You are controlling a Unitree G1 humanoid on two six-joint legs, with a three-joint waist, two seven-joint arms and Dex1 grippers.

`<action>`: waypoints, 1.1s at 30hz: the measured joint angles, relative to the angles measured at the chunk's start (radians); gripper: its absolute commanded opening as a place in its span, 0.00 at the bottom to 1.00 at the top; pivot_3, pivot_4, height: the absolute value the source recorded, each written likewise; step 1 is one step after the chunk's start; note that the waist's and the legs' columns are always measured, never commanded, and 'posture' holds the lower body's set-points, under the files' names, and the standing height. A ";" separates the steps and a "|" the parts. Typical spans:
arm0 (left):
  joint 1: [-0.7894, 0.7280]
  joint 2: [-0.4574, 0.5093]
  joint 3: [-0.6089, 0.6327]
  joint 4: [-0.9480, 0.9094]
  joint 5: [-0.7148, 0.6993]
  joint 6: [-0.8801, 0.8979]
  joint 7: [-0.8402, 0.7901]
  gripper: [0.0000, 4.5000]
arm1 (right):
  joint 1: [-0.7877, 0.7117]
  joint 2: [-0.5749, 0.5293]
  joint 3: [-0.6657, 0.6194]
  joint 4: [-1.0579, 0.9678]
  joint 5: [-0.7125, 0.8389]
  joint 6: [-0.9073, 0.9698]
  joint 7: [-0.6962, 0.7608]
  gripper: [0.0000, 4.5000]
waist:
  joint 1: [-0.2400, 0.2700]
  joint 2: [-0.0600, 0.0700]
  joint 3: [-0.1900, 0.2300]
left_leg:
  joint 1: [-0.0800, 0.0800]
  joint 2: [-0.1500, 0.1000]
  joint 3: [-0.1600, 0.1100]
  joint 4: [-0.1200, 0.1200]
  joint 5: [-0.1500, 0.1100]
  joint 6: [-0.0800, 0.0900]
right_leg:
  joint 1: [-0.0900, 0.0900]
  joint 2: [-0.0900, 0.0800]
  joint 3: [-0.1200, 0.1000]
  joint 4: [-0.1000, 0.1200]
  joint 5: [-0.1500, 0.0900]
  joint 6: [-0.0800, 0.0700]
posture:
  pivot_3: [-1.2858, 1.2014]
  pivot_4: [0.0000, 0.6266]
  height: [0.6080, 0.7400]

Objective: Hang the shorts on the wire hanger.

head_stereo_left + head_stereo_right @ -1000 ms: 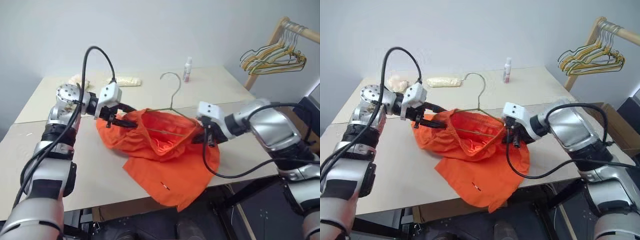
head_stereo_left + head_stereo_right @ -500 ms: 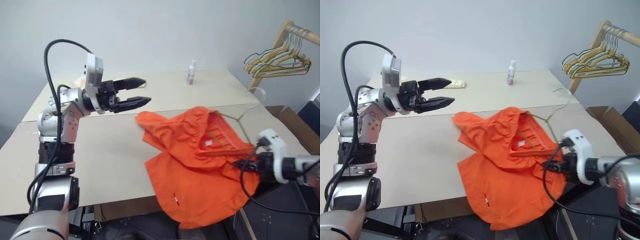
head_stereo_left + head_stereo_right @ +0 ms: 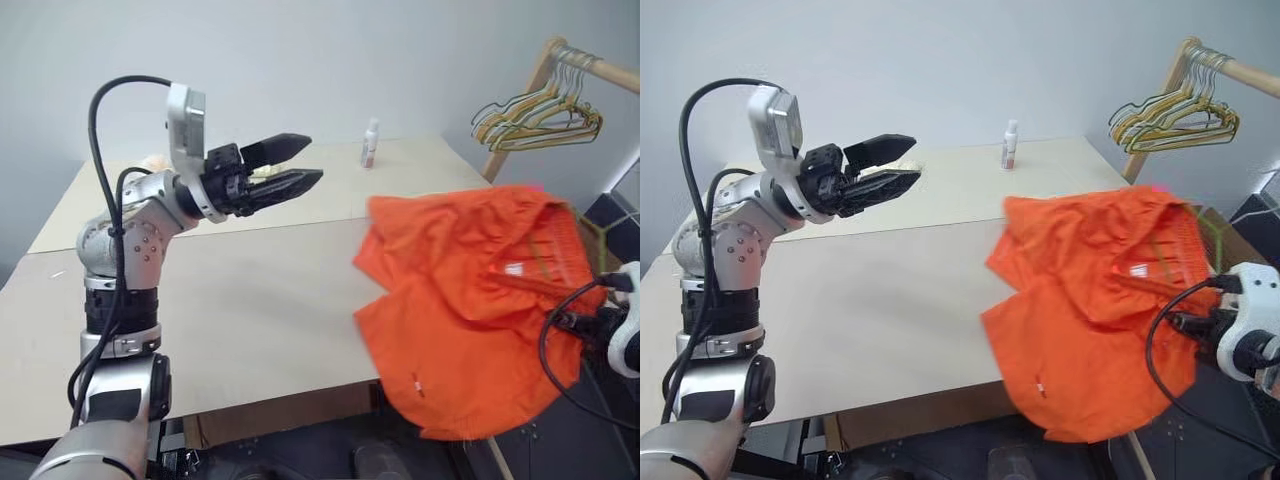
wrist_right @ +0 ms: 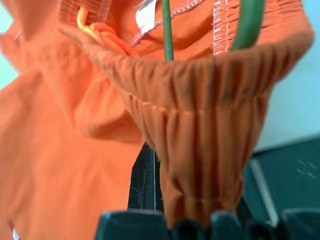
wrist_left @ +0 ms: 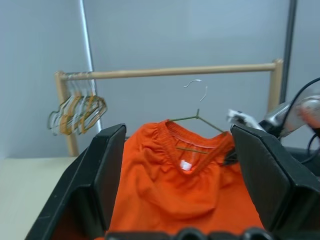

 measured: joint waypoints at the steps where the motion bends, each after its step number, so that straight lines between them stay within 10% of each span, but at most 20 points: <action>1: 0.000 -0.002 0.003 -0.003 -0.015 0.004 0.009 0.80 | -0.024 0.010 -0.006 0.024 -0.003 0.000 -0.047 0.00 | -0.006 0.000 0.000 | 0.000 0.000 0.000 0.000 0.000 0.000 | 0.000 0.000 0.000 0.000 0.000 0.000 | 0.39 0.04 1.00; 15: 0.007 0.001 0.020 -0.027 -0.066 0.019 0.074 0.80 | -0.418 0.013 -0.132 0.345 -0.114 0.000 -0.496 0.00 | -0.042 0.005 -0.001 | 0.002 -0.001 0.001 -0.003 0.001 0.000 | 0.000 0.000 0.002 0.000 0.000 0.000 | 0.41 0.00 1.00; 33: 0.027 0.024 0.012 -0.060 -0.066 0.019 0.079 0.80 | -0.863 -0.182 -0.257 0.905 -0.342 -0.033 -0.620 0.00 | -0.041 0.013 0.000 | 0.003 -0.001 0.004 -0.004 0.001 -0.001 | 0.000 0.001 0.006 -0.002 0.000 0.000 | 0.41 0.00 1.00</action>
